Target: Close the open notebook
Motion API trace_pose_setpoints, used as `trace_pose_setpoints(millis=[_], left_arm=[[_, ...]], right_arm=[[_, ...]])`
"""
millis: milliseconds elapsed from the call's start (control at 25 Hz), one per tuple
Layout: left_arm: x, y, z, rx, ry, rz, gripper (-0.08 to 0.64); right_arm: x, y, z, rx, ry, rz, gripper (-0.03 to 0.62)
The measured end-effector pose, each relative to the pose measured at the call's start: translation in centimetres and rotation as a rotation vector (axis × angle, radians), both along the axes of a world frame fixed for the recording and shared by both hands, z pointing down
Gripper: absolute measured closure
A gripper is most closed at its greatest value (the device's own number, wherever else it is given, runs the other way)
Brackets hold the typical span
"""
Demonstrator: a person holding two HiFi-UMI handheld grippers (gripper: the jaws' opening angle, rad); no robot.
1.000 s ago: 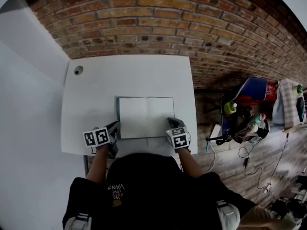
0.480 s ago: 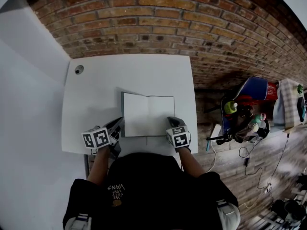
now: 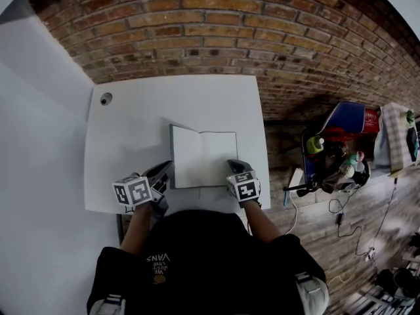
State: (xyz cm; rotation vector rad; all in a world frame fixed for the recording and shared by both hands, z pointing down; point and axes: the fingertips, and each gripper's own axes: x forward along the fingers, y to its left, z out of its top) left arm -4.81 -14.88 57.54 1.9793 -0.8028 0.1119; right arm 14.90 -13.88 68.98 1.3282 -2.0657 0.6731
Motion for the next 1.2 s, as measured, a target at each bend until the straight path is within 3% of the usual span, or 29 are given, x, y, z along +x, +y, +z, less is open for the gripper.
trace_pose_setpoints(millis=[240, 480, 1200], left_arm=[[1.2, 0.2, -0.7, 0.011, 0.016, 0.025, 0.528], [2.9, 0.3, -1.6, 0.029, 0.036, 0.068, 0.528], [6.6, 0.6, -2.5, 0.051, 0.075, 0.161, 0.528]], right_arm=[[0.4, 0.2, 0.0, -0.015, -0.025, 0.019, 0.594], [0.9, -0.1, -2.5, 0.072, -0.079, 0.069, 0.594], [3.7, 0.6, -6.7, 0.158, -0.148, 0.167, 0.594]])
